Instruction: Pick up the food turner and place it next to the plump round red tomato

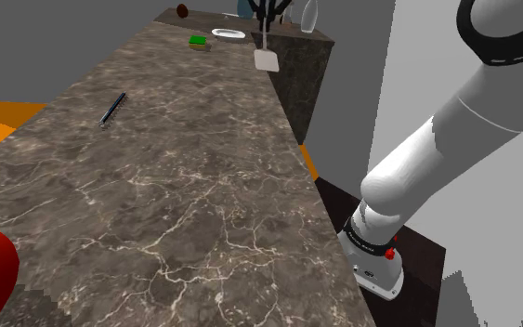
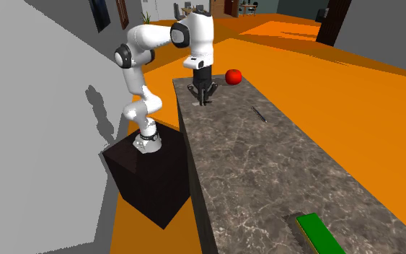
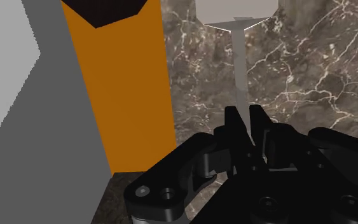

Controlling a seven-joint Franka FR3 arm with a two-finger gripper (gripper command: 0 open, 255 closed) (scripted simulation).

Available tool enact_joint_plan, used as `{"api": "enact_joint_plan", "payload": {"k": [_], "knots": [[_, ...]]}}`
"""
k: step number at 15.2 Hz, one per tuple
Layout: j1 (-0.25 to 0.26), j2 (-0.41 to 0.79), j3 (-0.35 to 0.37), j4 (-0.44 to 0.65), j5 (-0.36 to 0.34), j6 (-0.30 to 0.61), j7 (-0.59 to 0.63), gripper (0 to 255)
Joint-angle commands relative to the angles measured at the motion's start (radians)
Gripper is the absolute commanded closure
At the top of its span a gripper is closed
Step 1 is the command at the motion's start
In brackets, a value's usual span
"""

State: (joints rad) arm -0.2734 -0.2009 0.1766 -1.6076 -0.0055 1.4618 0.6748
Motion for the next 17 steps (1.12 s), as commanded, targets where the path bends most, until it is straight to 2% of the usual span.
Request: {"api": "enact_joint_plan", "payload": {"k": [1, 9, 17], "knots": [[0.013, -0.055, 0.016, -0.052, 0.011, -0.002, 0.029, 255], [0.072, -0.231, 0.1, -0.198, 0.072, -0.028, 0.165, 255], [0.13, -0.355, 0.205, -0.263, 0.152, -0.073, 0.32, 255]]}}
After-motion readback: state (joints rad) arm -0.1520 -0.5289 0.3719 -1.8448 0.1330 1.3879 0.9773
